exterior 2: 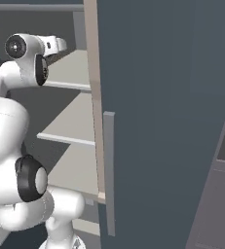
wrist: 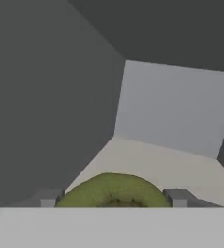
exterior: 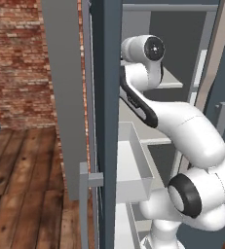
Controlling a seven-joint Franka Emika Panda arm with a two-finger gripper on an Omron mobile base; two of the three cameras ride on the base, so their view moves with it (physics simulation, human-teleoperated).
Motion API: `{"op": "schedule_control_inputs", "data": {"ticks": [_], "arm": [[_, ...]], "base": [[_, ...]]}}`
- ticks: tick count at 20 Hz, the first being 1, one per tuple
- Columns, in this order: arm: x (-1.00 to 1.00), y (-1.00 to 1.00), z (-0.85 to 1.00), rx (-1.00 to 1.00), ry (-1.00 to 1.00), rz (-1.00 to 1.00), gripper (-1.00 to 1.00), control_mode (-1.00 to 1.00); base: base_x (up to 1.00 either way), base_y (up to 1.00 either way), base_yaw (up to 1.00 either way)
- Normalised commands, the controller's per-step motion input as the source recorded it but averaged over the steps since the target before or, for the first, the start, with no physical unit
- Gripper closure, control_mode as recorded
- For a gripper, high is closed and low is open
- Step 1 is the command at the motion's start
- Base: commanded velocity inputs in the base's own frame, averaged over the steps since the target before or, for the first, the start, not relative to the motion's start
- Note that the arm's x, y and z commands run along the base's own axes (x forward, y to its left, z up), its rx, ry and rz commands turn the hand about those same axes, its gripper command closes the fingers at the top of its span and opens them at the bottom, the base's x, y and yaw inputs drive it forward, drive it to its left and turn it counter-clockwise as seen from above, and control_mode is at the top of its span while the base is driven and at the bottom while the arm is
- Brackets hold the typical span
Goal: Take the mango, orange, and kiwi from the freezer and place them in the bowl on the counter.
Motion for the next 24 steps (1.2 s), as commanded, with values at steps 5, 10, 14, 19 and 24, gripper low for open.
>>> {"op": "schedule_control_inputs", "data": {"ticks": [5, 10, 14, 19, 24], "arm": [[-1.0, -0.49, 0.55, 0.12, -0.16, -0.12, 1.0, -1.0], [-1.0, -0.65, 0.3, 0.11, 0.11, -0.18, 1.0, -1.0], [-1.0, -0.61, 0.0, 0.07, 0.29, -0.15, 1.0, -1.0], [-1.0, -0.44, -0.27, 0.04, 0.43, -0.13, 1.0, -1.0], [-1.0, -0.2, -0.71, 0.0, 0.41, -0.05, 1.0, -1.0]], "base": [[0.0, 0.0, 0.0], [0.0, 0.0, 0.0], [0.0, 0.0, 0.0], [0.0, 0.0, 0.0], [0.0, 0.0, 0.0]]}}
